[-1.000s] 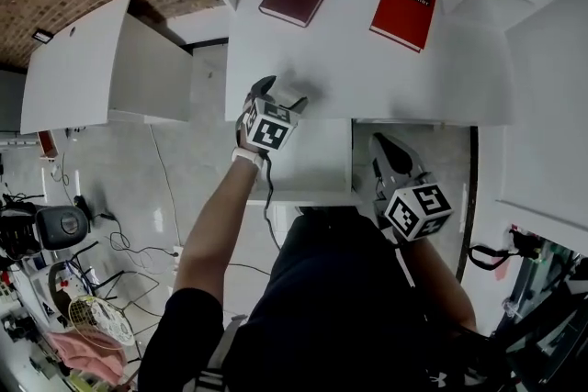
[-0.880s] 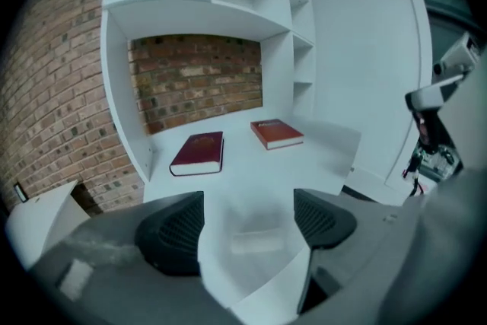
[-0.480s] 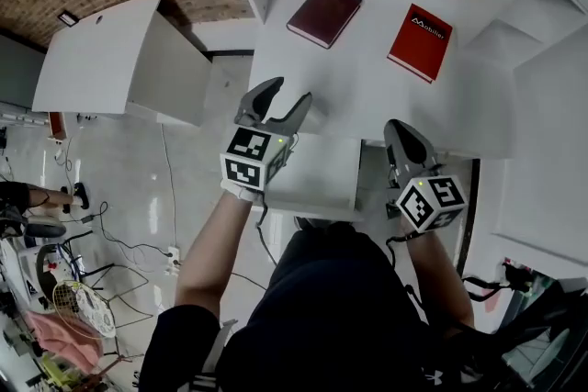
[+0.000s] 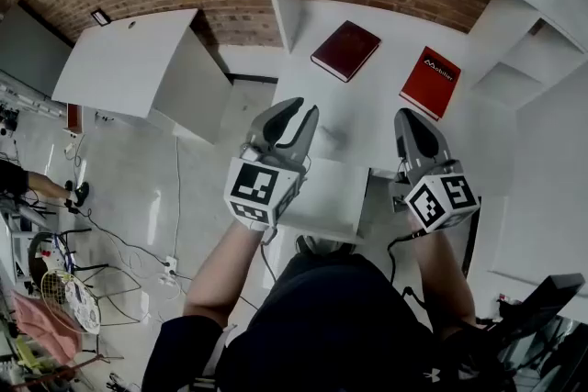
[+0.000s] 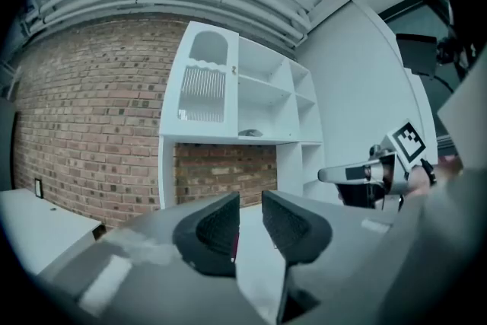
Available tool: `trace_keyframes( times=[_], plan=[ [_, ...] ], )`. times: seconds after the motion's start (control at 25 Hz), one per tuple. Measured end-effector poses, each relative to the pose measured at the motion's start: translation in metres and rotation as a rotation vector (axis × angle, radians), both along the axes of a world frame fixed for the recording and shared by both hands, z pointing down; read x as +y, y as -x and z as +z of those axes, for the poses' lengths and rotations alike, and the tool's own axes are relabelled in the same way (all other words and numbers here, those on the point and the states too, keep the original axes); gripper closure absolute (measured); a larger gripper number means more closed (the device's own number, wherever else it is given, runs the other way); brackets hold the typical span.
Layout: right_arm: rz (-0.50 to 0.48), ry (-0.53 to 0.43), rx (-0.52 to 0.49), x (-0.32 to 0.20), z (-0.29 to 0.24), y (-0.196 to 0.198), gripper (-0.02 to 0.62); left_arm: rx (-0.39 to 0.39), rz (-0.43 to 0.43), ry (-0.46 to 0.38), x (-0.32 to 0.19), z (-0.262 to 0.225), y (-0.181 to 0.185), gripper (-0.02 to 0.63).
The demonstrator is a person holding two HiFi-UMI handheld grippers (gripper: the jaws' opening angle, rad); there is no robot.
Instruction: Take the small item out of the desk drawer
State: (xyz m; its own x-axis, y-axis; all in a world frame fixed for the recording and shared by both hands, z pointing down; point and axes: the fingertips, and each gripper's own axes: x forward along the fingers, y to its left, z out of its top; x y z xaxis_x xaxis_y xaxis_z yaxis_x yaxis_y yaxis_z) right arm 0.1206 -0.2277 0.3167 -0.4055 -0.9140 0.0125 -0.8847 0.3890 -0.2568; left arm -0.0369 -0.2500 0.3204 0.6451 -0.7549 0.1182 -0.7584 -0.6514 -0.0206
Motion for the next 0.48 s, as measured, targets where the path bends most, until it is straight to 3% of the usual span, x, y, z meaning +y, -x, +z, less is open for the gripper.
trace_keyframes(
  times=[0.2,0.48],
  plan=[
    [-0.028,-0.077,0.006,0.003,-0.035,0.016,0.592,0.066,-0.023,-0.021,0.015,-0.028,0.008,0.528],
    [-0.031,-0.178,0.052,0.017,-0.067,0.033,0.592,0.087,-0.029,-0.102,0.033,-0.05,0.016,0.603]
  ],
)
